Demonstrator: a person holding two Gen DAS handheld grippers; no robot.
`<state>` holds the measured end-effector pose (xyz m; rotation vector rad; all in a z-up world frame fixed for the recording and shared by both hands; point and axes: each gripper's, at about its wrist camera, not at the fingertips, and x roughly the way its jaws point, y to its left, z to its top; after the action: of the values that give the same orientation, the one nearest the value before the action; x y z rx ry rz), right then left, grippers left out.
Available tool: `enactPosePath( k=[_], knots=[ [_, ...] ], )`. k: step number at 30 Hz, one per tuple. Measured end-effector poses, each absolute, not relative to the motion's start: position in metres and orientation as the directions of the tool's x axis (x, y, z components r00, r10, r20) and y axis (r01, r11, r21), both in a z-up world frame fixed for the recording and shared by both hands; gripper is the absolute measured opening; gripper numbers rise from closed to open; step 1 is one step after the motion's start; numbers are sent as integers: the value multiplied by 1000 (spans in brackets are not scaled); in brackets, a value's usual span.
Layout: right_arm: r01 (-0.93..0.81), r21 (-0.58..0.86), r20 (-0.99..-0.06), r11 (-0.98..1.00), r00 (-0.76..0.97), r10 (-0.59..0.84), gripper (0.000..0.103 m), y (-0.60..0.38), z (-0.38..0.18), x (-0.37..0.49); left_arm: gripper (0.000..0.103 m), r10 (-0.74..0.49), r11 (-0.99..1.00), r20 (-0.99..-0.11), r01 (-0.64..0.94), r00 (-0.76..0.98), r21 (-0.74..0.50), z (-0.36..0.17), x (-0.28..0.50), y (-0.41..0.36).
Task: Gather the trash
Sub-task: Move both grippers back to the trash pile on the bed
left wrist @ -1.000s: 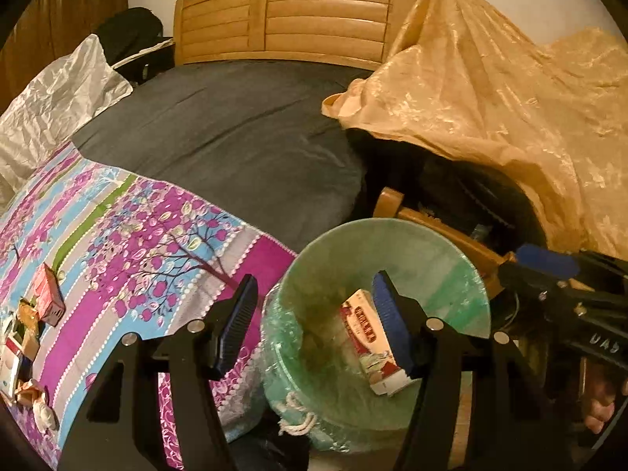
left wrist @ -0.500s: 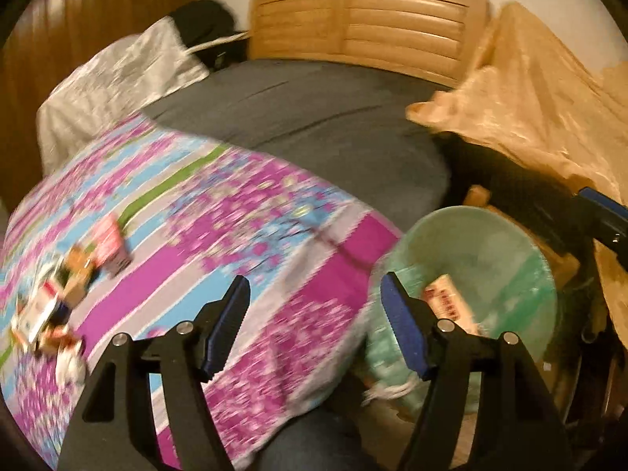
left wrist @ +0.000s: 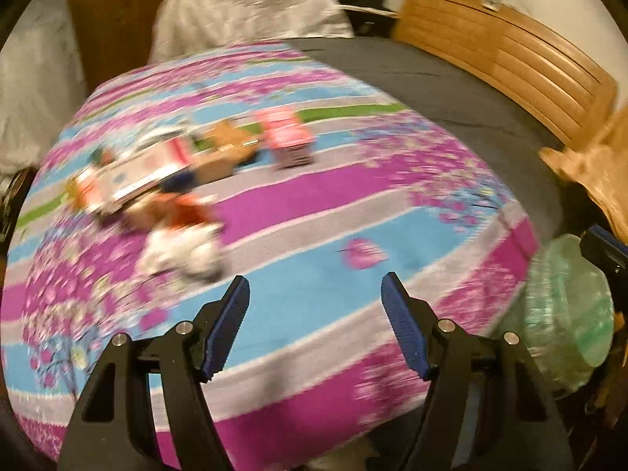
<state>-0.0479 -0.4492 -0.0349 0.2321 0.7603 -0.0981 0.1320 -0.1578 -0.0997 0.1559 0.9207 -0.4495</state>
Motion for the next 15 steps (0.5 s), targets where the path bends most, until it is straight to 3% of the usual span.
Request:
enactPosePath(
  k=[11, 15],
  knots=[
    [-178, 220, -732, 959, 620, 283, 43, -341, -83, 81, 67, -177, 981, -804, 36, 567, -190, -111, 205, 24],
    [-248, 271, -717, 930, 592, 367, 44, -321, -90, 127, 67, -167, 979, -781, 6, 602, -205, -101, 228, 53]
  ],
)
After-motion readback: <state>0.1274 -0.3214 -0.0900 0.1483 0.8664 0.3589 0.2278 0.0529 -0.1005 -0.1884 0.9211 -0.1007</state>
